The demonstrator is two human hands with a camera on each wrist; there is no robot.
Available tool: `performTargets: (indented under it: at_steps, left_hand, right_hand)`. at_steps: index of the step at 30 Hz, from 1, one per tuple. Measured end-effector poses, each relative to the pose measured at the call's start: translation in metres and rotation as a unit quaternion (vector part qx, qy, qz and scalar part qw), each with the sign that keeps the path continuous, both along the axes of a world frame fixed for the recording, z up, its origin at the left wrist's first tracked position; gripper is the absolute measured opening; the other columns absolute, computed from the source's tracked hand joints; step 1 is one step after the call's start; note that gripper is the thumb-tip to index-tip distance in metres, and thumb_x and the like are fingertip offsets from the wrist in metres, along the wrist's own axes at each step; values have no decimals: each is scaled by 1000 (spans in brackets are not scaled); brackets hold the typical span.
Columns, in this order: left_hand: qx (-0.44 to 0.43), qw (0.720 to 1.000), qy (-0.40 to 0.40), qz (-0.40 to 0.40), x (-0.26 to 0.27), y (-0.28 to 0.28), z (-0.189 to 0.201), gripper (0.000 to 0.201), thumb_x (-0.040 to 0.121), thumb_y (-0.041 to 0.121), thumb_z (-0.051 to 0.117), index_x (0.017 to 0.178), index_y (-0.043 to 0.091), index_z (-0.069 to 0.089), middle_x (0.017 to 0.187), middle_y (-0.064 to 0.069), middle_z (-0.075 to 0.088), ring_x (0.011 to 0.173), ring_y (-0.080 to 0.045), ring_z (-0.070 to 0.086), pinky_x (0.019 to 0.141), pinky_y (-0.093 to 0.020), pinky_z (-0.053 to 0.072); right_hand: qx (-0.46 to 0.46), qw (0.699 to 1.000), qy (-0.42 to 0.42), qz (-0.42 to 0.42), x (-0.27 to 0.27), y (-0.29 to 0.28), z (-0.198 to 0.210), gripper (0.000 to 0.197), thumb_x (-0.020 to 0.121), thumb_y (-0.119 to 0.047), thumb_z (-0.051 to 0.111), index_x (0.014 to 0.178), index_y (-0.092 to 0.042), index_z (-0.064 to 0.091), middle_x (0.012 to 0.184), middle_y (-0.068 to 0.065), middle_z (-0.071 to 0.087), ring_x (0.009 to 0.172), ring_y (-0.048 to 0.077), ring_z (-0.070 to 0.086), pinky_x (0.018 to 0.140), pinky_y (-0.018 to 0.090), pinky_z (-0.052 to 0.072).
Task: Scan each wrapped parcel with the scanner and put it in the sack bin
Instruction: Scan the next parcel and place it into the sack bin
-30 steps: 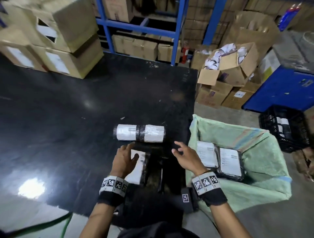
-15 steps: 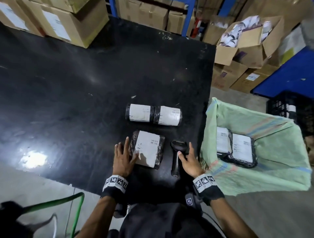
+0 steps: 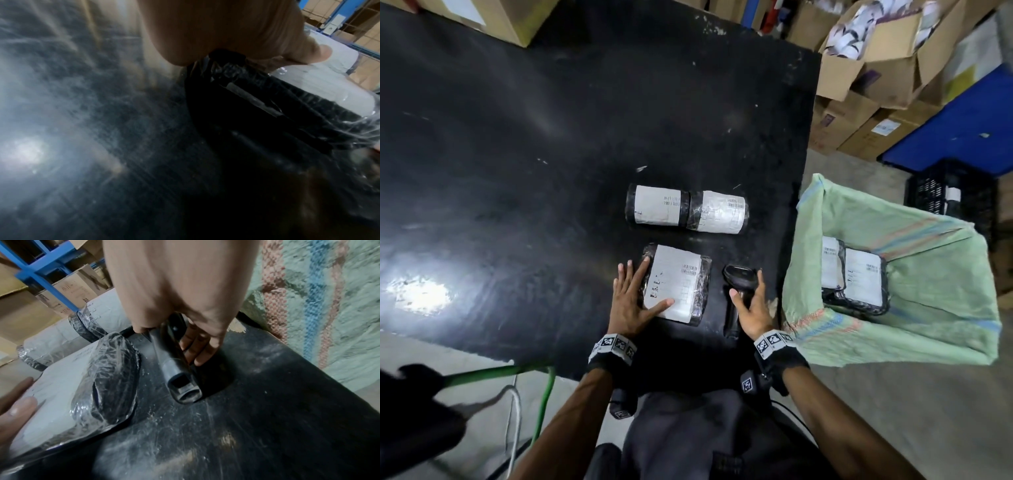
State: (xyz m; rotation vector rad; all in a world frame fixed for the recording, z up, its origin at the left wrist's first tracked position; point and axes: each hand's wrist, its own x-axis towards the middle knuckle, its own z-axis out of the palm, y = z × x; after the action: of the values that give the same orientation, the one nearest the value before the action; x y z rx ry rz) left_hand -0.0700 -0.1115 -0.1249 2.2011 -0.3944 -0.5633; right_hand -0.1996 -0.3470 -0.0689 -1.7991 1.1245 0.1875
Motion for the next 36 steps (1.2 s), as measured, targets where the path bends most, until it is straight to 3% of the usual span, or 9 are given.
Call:
performTargets:
  at_steps: [8, 12, 16, 22, 25, 28, 30, 32, 36]
  left_hand:
    - [-53, 996, 60, 31, -3, -7, 2, 105, 72, 68, 66, 163, 32, 27, 171, -15, 21, 160, -30, -2, 124, -59, -4]
    - [-30, 999, 28, 34, -5, -8, 4, 103, 73, 70, 63, 162, 29, 30, 167, -10, 35, 160, -32, 10, 124, -62, 5]
    - [-78, 996, -15, 36, -9, -12, 14, 97, 78, 60, 67, 159, 18, 35, 160, 7, 38, 145, 5, 19, 127, -57, 19]
    - [-74, 996, -34, 30, -13, -22, 26, 94, 80, 35, 86, 160, 21, 37, 159, -7, 46, 146, -27, 44, 119, -46, 39]
    - [-18, 1000, -7, 21, -6, -29, 35, 99, 80, 33, 89, 161, 27, 32, 149, -16, 55, 123, -36, 55, 109, -38, 43]
    - [20, 1000, 7, 9, -1, -33, 35, 99, 82, 33, 87, 162, 31, 29, 146, -17, 60, 117, -44, 59, 99, -33, 43]
    - [20, 1000, 5, 12, -2, -32, 34, 100, 81, 33, 88, 162, 31, 29, 144, -18, 61, 118, -45, 60, 99, -37, 45]
    - [28, 999, -2, 19, -7, -30, 34, 102, 80, 36, 88, 162, 35, 28, 139, -19, 62, 114, -42, 60, 95, -39, 47]
    - [51, 997, -5, 54, -22, -32, 44, 102, 78, 42, 88, 160, 45, 28, 120, -16, 61, 105, -36, 63, 90, -40, 49]
  right_hand:
    - [28, 999, -16, -12, 1, -3, -13, 83, 99, -36, 55, 158, -22, -1, 155, 10, 39, 140, 34, 41, 115, 41, 29]
    - [45, 999, -20, -7, 1, -6, -13, 81, 100, -33, 54, 158, -19, -1, 156, 10, 36, 141, 33, 39, 115, 38, 27]
    - [45, 999, -25, -4, 1, -8, -10, 79, 100, -32, 55, 158, -17, 3, 157, 9, 36, 141, 33, 40, 113, 35, 28]
    - [65, 996, -53, -11, 0, -9, -10, 80, 100, -26, 55, 158, -10, 1, 157, 12, 33, 142, 29, 39, 111, 26, 27]
    - [105, 991, -80, -26, 2, -10, -14, 82, 101, -17, 54, 158, -13, -5, 149, 21, 42, 112, 37, 62, 88, 24, 51]
    - [145, 983, -94, -54, 3, -10, -21, 83, 101, -11, 53, 157, -20, -6, 139, 15, 50, 64, 18, 69, 72, 27, 59]
    - [152, 983, -87, -61, 2, -11, -25, 82, 101, -10, 53, 157, -23, -5, 127, 8, 54, 52, 10, 66, 69, 31, 60]
    - [149, 984, -80, -64, 2, -12, -23, 81, 101, -10, 53, 157, -24, -4, 113, 6, 56, 45, 10, 59, 54, 22, 56]
    - [140, 987, -66, -40, -3, -22, -20, 79, 101, -18, 55, 157, -27, 0, 125, 12, 53, 42, 10, 52, 43, 19, 49]
